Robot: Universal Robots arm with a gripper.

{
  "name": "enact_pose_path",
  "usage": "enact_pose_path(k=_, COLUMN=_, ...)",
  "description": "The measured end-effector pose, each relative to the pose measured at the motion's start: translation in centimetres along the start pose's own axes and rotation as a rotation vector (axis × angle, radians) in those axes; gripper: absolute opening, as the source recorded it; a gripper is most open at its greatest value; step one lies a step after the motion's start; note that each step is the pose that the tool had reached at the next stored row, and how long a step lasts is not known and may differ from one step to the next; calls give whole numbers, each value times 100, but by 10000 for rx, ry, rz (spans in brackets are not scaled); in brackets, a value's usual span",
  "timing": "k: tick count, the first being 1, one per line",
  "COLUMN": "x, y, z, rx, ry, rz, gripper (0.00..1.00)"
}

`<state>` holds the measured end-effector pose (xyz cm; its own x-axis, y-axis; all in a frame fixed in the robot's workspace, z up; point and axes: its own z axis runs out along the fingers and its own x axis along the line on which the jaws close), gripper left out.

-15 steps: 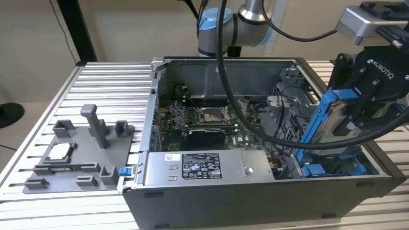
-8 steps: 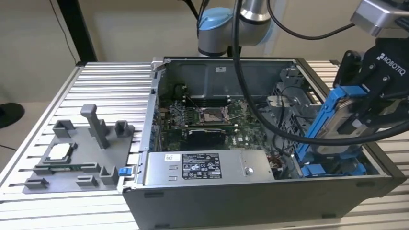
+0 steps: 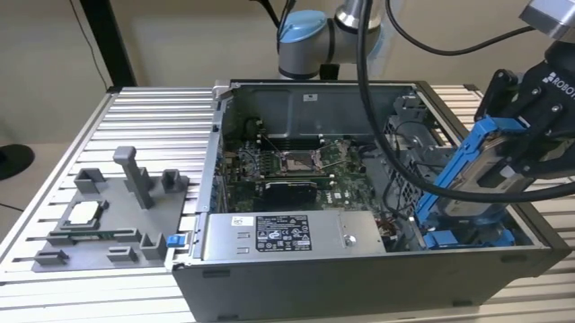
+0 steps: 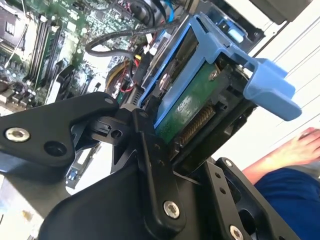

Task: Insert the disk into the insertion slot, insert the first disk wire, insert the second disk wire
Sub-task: 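Insert the disk into the insertion slot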

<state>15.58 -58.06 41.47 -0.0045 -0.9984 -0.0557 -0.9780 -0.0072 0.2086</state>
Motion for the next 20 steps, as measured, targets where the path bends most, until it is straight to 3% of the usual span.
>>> enact_pose_path(k=5, x=25, y=-12, z=30, rx=9, ry=-36, rz=-9, gripper=0)
enact_pose_path(k=11, x=35, y=-22, z=74, rx=131, ry=-164, rz=-46, gripper=0)
enact_pose_path(k=17, x=35, y=-21, z=77, rx=131, ry=-173, rz=-48, gripper=0)
enact_pose_path(k=20, x=36, y=-23, z=91, rx=177, ry=-179, rz=-50, gripper=0)
